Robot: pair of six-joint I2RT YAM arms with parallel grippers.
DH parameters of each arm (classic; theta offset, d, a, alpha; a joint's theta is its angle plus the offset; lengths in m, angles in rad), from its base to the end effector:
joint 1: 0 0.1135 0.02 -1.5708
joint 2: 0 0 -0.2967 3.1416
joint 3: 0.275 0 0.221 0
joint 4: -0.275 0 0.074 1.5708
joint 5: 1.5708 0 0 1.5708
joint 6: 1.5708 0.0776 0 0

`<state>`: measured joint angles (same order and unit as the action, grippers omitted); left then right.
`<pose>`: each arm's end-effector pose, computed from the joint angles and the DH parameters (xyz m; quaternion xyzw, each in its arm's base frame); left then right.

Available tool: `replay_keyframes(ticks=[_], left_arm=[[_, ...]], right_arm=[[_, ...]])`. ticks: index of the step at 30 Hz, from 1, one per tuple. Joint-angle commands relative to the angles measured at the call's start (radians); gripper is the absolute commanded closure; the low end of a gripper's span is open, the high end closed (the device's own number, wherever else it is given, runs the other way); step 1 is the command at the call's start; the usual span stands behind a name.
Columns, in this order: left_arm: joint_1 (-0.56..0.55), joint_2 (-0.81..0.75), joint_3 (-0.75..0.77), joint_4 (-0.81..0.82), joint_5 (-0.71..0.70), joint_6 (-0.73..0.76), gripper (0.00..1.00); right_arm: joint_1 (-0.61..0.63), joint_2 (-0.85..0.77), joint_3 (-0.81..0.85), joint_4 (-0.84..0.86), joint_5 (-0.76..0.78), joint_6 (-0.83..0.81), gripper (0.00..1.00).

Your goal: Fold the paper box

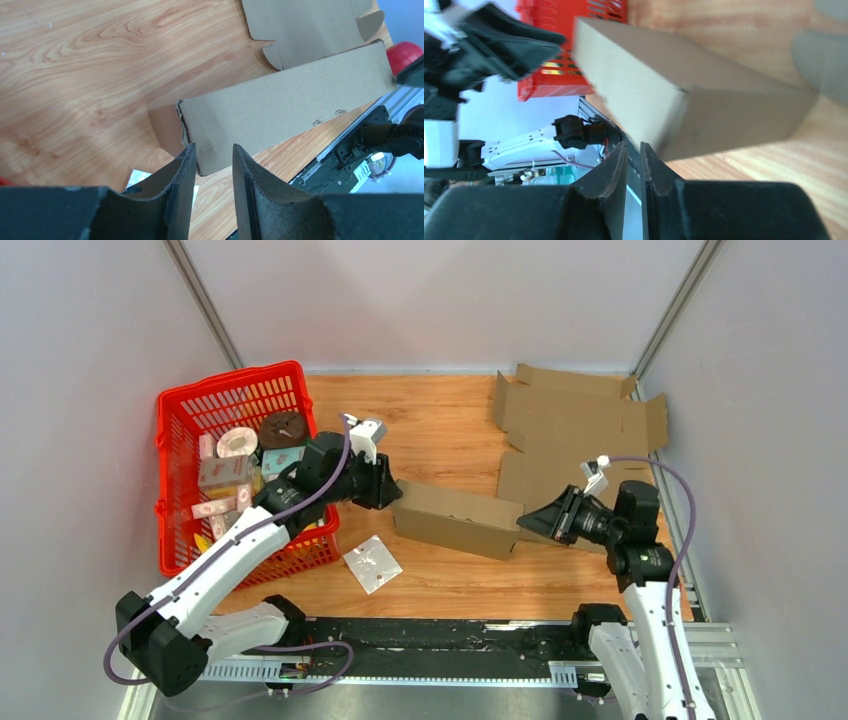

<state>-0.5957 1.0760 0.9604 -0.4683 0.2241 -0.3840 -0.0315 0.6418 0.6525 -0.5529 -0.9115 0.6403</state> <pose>0.1742 -0.1389 0.3272 0.1451 0.8647 -0.3084 0.3690 0.1004 0.0582 0.2907 0.0533 0.8094 0.4980 0.3066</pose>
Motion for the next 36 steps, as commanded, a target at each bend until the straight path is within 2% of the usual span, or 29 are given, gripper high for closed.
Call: replay_keyframes(ticks=[1, 4, 5, 7, 8, 9, 10, 11, 14, 17, 21, 22, 25, 26, 29, 30, 32, 36], left_arm=[[0.000, 0.004, 0.067, -0.036, -0.022, 0.034, 0.58], [0.002, 0.016, 0.118, -0.084, -0.029, 0.059, 0.54], [0.002, 0.015, 0.144, -0.092, -0.035, 0.063, 0.42], [0.002, 0.018, 0.179, -0.133, -0.073, 0.086, 0.32], [0.002, 0.021, 0.214, -0.156, -0.095, 0.094, 0.28], [0.002, 0.042, 0.225, -0.174, -0.110, 0.115, 0.22], [0.008, 0.054, 0.231, -0.202, -0.118, 0.125, 0.20], [0.011, 0.071, 0.241, -0.217, -0.118, 0.132, 0.20], [0.039, 0.163, 0.262, -0.251, -0.040, 0.145, 0.19], [0.042, 0.237, 0.271, -0.268, -0.012, 0.142, 0.19], [0.042, 0.285, 0.259, -0.259, 0.032, 0.128, 0.19], [0.042, 0.288, 0.253, -0.241, 0.084, 0.122, 0.20], [0.042, 0.279, 0.215, -0.176, 0.171, 0.079, 0.25], [0.042, 0.277, 0.207, -0.168, 0.182, 0.073, 0.30], [0.042, 0.275, 0.222, -0.148, 0.239, 0.047, 0.39], [0.042, 0.280, 0.234, -0.150, 0.254, 0.036, 0.39], [0.043, 0.285, 0.273, -0.141, 0.302, 0.022, 0.44], [0.047, 0.308, 0.360, -0.099, 0.356, -0.050, 0.45]], right_arm=[[-0.004, 0.003, -0.143, -0.024, 0.025, 0.019, 0.82], [-0.004, -0.010, -0.065, -0.085, 0.058, -0.013, 0.74], [-0.004, -0.007, -0.021, -0.114, 0.081, -0.030, 0.66], [-0.004, 0.002, 0.082, -0.194, 0.155, -0.062, 0.57], [-0.004, 0.021, 0.107, -0.215, 0.174, -0.070, 0.39], [-0.004, 0.033, 0.125, -0.249, 0.210, -0.089, 0.32], [-0.004, 0.045, 0.153, -0.261, 0.230, -0.102, 0.26], [-0.004, 0.079, 0.160, -0.274, 0.244, -0.117, 0.15], [-0.004, 0.134, 0.162, -0.305, 0.272, -0.180, 0.09], [0.008, 0.193, 0.131, -0.225, 0.166, -0.168, 0.08], [0.086, 0.260, 0.139, -0.176, 0.178, -0.160, 0.08], [0.099, 0.277, 0.136, -0.168, 0.178, -0.157, 0.09], [0.156, 0.304, 0.116, -0.113, 0.184, -0.117, 0.21], [0.171, 0.309, 0.122, -0.108, 0.194, -0.114, 0.25], [0.234, 0.320, 0.170, -0.093, 0.269, -0.090, 0.31], [0.248, 0.323, 0.180, -0.072, 0.270, -0.050, 0.33], [0.255, 0.337, 0.213, -0.038, 0.266, -0.008, 0.43], [0.295, 0.404, 0.343, 0.076, 0.282, 0.068, 0.48]])
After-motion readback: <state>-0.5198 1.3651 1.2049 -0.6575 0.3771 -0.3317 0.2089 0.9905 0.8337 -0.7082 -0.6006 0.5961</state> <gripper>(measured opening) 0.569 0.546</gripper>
